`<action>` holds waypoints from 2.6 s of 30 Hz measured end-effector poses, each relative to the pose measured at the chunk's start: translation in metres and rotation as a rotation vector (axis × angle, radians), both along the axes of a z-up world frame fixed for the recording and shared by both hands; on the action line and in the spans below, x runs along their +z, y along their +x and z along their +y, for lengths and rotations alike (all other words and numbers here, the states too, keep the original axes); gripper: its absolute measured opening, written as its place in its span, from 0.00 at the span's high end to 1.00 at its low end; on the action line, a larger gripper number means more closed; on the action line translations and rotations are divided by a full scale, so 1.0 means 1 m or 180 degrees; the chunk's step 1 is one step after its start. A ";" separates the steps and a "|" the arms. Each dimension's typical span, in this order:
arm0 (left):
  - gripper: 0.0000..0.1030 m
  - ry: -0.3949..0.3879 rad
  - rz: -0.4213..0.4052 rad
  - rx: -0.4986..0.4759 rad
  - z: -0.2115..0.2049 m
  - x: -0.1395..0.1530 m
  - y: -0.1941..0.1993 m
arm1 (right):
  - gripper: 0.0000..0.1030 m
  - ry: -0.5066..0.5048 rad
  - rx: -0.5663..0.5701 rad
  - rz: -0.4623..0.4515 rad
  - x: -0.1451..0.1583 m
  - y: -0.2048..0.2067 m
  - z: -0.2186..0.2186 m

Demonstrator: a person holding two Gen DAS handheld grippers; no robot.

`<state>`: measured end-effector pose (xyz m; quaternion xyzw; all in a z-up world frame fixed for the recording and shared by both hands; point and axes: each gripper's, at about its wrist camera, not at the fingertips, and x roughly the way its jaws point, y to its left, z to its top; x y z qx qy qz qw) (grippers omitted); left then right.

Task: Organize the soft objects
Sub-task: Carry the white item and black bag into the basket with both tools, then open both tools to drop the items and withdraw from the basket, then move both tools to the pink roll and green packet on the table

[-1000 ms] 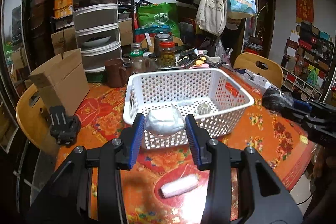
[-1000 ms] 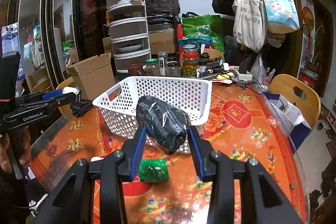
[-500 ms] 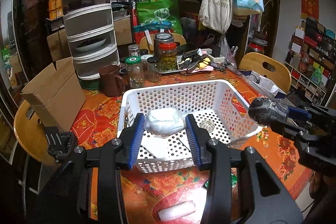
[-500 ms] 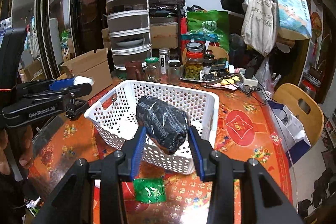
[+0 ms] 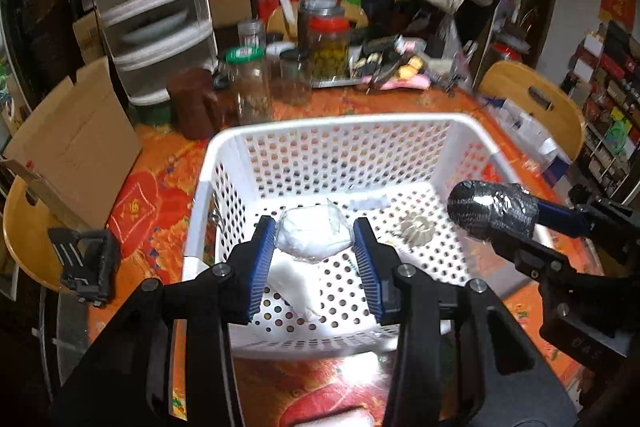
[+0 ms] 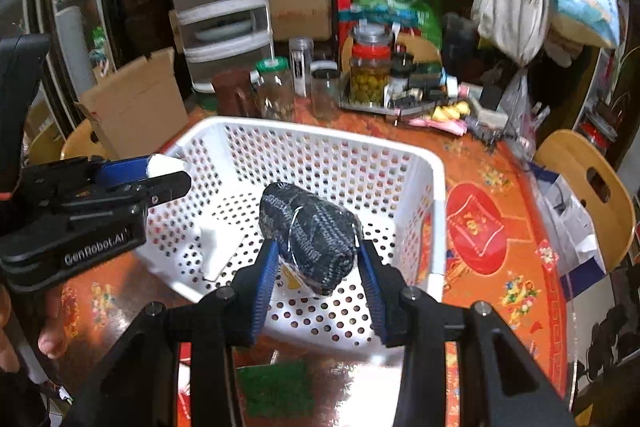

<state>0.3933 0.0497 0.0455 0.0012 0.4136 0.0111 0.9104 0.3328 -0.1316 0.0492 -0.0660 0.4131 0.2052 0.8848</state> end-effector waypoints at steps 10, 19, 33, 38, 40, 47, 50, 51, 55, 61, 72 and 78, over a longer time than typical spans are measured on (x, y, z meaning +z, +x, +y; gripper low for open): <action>0.63 0.0147 0.0422 0.0045 0.000 -0.061 0.042 | 0.61 -0.0222 -0.0062 0.0426 -0.049 0.040 0.010; 0.62 0.0118 0.0456 0.0070 0.004 -0.077 0.048 | 0.61 -0.0365 0.0045 0.0402 -0.057 0.042 0.023; 0.33 0.0084 0.0313 0.0043 0.001 -0.068 0.042 | 0.26 -0.0165 0.0057 0.0241 -0.042 0.035 0.014; 0.21 0.0088 0.0243 0.0008 -0.002 -0.060 0.032 | 0.25 -0.0096 0.0025 0.0196 -0.034 0.030 0.004; 0.16 0.0100 0.0207 -0.0008 -0.003 -0.057 0.029 | 0.24 -0.0054 0.0003 0.0179 -0.031 0.026 -0.004; 0.00 0.0130 -0.0028 -0.0117 -0.012 -0.037 0.001 | 0.14 0.0103 -0.0025 0.0059 -0.016 0.005 -0.025; 0.00 0.0185 -0.0121 -0.0166 -0.018 -0.029 -0.016 | 0.09 0.0190 -0.0012 -0.0017 -0.009 -0.011 -0.032; 0.00 0.0184 -0.0158 -0.0173 -0.019 -0.026 -0.022 | 0.07 0.0212 -0.0008 -0.0033 -0.007 -0.015 -0.034; 0.00 0.0187 -0.0315 -0.0206 -0.023 -0.013 -0.050 | 0.06 0.0291 0.0009 -0.0126 0.001 -0.037 -0.043; 0.00 0.0237 -0.0616 -0.0226 -0.028 0.009 -0.104 | 0.06 0.0412 0.0027 -0.0296 0.016 -0.075 -0.055; 0.00 0.0225 -0.0830 -0.0253 -0.027 0.023 -0.177 | 0.06 0.0590 0.0051 -0.0635 0.039 -0.144 -0.074; 0.00 0.0255 -0.0925 -0.0231 -0.029 0.023 -0.209 | 0.06 0.0662 0.0044 -0.0707 0.038 -0.169 -0.084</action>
